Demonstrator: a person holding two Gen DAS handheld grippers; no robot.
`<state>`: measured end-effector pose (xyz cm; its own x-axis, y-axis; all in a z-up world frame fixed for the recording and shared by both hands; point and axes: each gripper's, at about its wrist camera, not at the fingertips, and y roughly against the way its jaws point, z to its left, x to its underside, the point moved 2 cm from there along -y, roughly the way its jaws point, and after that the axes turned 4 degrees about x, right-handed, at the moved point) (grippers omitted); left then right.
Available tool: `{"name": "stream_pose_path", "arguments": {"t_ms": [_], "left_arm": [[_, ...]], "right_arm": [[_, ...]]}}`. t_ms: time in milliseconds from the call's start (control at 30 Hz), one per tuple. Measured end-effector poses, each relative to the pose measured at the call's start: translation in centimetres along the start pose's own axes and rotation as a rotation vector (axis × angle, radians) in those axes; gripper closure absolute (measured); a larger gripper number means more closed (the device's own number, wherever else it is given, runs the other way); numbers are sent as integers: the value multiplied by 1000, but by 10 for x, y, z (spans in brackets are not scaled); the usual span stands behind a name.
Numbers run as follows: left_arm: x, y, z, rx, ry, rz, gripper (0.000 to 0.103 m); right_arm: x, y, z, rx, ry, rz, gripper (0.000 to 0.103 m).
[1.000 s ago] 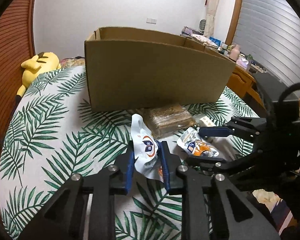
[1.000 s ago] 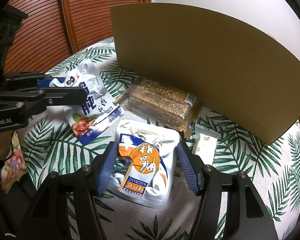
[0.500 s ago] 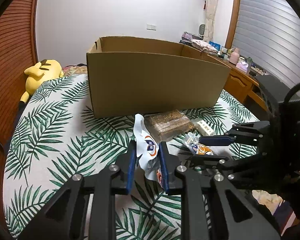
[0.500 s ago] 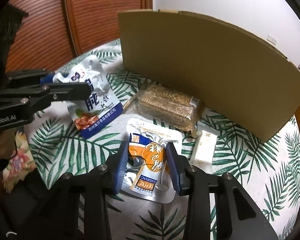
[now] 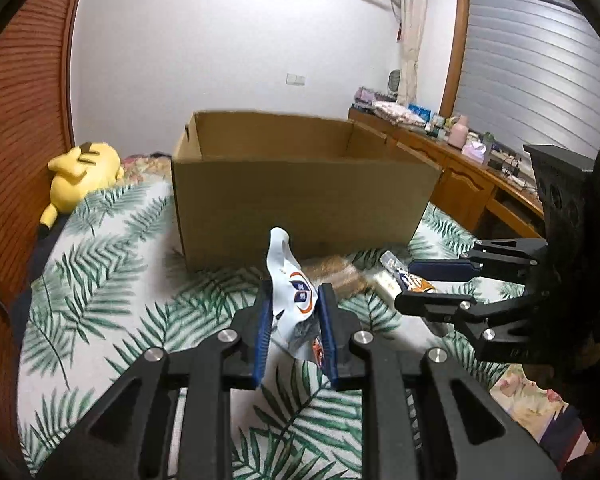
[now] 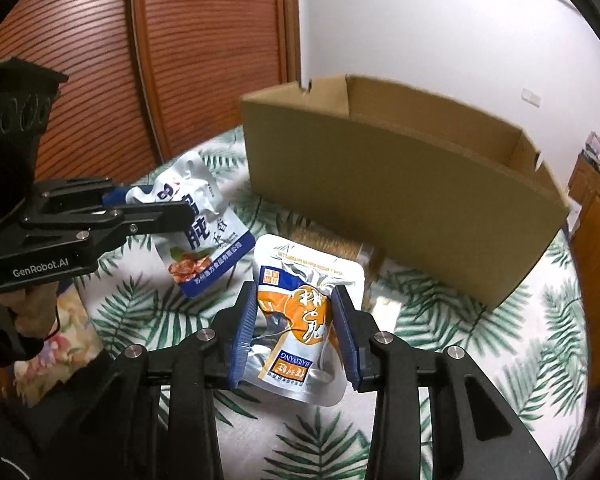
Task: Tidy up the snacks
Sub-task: 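Lift both held pouches and carry them over the cardboard box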
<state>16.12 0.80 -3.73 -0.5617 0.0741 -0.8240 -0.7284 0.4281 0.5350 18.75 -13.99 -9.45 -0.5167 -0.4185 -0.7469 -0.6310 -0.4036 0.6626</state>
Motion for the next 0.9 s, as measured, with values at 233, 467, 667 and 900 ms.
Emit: {"name": "stream_pose_path", "arguments": {"t_ms": [233, 467, 667, 900], "left_arm": [[-35, 9, -7, 1, -42, -64, 84], [-67, 2, -8, 4, -60, -105, 83], [-94, -3, -11, 19, -82, -145, 83], [-123, -24, -7, 12, -108, -164, 83]], "right_arm": [[-28, 28, -16, 44, 17, -80, 65], [-59, 38, -38, 94, 27, -117, 65], [-79, 36, -52, 124, 43, -130, 65], [-98, 19, -71, 141, 48, -136, 65]]}}
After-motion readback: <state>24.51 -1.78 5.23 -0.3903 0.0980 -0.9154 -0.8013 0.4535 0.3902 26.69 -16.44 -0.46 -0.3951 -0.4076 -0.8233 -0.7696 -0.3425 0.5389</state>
